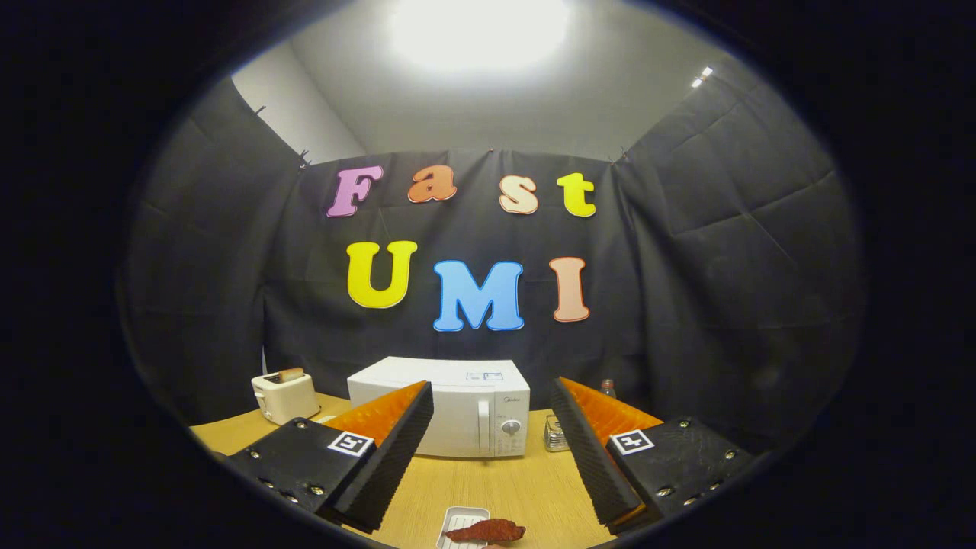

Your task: Open the microwave, put the food inside, and close the microwave door.

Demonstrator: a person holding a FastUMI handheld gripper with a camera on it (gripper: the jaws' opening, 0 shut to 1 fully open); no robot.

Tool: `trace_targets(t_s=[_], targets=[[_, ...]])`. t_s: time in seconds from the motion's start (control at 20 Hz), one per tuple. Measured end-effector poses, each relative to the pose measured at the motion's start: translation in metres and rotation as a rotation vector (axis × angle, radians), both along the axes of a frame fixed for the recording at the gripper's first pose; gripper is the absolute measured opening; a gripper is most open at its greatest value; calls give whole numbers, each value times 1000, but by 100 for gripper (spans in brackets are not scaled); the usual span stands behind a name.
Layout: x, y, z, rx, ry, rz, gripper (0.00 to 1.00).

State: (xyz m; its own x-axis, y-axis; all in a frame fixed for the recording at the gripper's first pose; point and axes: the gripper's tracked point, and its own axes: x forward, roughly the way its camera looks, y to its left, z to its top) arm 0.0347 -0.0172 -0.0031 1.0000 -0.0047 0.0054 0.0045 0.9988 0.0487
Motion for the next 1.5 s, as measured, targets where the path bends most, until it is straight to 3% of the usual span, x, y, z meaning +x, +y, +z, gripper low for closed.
trace_targets(t_s=[0.75,1.5], targets=[[128,-17,-27,20,35,78,97],[226,-10,-119,65,191,146,97]])
